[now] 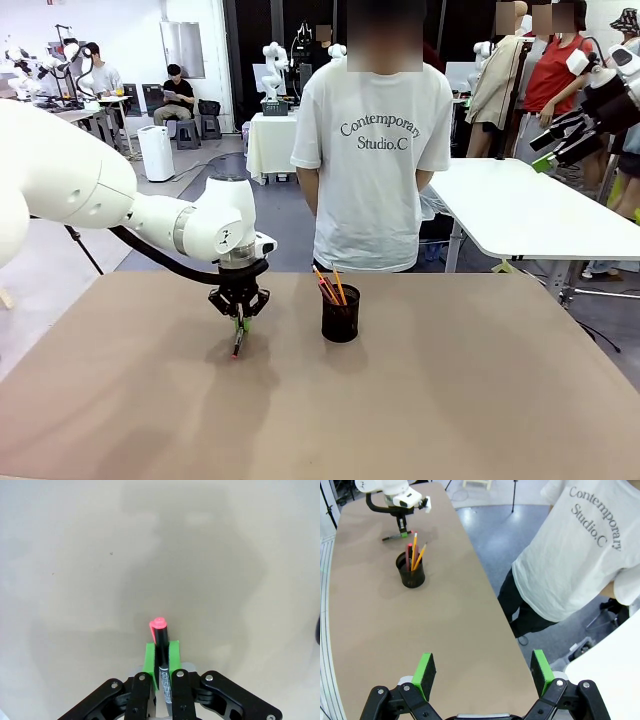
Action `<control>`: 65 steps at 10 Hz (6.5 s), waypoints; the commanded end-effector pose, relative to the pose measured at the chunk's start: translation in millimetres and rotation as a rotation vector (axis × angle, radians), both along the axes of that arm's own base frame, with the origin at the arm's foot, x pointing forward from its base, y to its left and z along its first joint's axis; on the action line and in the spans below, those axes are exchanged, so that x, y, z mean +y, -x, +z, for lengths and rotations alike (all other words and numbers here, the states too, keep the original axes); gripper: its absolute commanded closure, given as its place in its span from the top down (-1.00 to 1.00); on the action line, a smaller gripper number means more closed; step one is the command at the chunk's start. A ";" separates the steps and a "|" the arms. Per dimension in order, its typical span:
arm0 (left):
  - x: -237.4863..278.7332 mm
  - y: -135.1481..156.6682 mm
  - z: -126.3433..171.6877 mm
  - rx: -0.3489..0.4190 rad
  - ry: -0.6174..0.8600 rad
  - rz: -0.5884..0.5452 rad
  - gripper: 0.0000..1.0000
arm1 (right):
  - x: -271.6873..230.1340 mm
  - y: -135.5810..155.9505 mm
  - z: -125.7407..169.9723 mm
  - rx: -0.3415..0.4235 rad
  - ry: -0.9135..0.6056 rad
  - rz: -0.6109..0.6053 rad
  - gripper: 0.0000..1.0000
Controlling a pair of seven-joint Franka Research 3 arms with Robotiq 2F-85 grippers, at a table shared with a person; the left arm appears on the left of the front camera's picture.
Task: Place the pens into the pen holder.
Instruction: Pick up a writing instrument from the table and place it into the Pen holder.
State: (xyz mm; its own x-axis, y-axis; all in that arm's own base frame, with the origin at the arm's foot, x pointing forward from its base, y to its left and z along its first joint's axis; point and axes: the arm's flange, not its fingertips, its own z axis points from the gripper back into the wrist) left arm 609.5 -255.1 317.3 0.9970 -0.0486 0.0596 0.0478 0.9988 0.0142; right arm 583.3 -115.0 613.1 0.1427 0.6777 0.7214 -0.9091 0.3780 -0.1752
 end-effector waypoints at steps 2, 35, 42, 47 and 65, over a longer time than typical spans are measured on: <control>15.9 13.2 44.8 -0.068 0.250 -0.181 -1.00 | 0.2 1.2 -0.3 -0.004 0.018 0.001 1.00; -41.8 -20.0 56.0 -0.959 1.328 -1.348 -1.00 | 0.2 1.2 -0.3 -0.004 0.018 0.001 1.00; -59.0 -44.4 35.8 -0.923 1.375 -1.368 -1.00 | 0.2 1.2 -0.3 -0.004 0.018 0.001 1.00; -58.1 -44.6 33.7 -0.901 1.369 -1.390 0.18 | 0.2 1.2 -0.3 -0.004 0.018 0.001 1.00; -17.3 -22.8 62.3 -0.720 1.251 -1.428 1.00 | 0.2 1.2 -0.3 -0.004 0.018 0.001 1.00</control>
State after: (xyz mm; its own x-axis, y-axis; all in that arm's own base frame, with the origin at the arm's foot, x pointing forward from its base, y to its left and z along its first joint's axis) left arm 650.4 -295.2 359.4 0.0573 -0.1702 0.9837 0.9626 -0.2521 -0.0997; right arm 583.4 -115.0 613.2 0.1426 0.6777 0.7214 -0.9091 0.3779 -0.1753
